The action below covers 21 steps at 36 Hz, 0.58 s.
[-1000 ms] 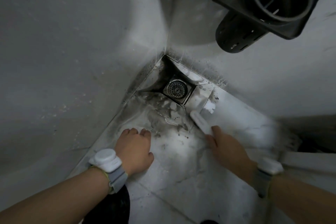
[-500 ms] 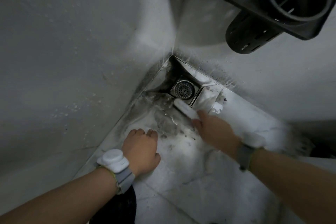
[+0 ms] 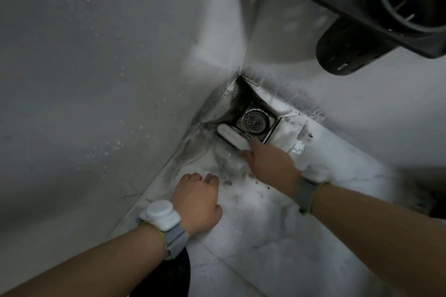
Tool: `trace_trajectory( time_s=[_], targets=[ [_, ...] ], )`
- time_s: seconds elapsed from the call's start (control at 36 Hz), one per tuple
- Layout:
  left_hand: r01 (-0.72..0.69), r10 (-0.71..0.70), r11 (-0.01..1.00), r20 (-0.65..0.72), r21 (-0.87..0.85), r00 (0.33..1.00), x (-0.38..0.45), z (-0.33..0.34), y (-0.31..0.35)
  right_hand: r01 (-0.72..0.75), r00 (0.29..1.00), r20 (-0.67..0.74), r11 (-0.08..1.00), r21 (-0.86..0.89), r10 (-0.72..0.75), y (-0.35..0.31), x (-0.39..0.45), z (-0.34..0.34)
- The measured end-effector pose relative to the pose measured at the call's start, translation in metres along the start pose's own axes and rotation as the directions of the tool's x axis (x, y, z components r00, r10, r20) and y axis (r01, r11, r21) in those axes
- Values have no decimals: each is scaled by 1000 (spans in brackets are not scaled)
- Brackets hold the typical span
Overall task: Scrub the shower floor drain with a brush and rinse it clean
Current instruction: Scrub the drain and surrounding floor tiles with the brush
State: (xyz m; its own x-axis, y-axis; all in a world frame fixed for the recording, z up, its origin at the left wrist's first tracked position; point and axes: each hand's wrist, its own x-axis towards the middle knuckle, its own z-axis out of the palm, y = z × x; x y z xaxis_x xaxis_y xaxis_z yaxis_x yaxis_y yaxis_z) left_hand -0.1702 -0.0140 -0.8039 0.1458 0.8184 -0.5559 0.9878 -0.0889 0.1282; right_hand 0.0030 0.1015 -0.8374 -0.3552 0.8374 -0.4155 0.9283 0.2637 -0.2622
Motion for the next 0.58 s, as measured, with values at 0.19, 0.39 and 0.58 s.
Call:
trace_trajectory(
  time_s=[0.19,0.39,0.58],
  targets=[
    [-12,12,1000,-3,-6,1000,-1,1,-3,-42,999,5,999,16,42,28,-45,11],
    [-25,25,1000,-4,11,1000,-2,5,-3,90,996,-21,996,-8,-90,-20,-4,9],
    [-24,24,1000,-19,-14,1000,-3,7,-1,-87,996,11,993,80,86,-1,11,-9]
  ],
)
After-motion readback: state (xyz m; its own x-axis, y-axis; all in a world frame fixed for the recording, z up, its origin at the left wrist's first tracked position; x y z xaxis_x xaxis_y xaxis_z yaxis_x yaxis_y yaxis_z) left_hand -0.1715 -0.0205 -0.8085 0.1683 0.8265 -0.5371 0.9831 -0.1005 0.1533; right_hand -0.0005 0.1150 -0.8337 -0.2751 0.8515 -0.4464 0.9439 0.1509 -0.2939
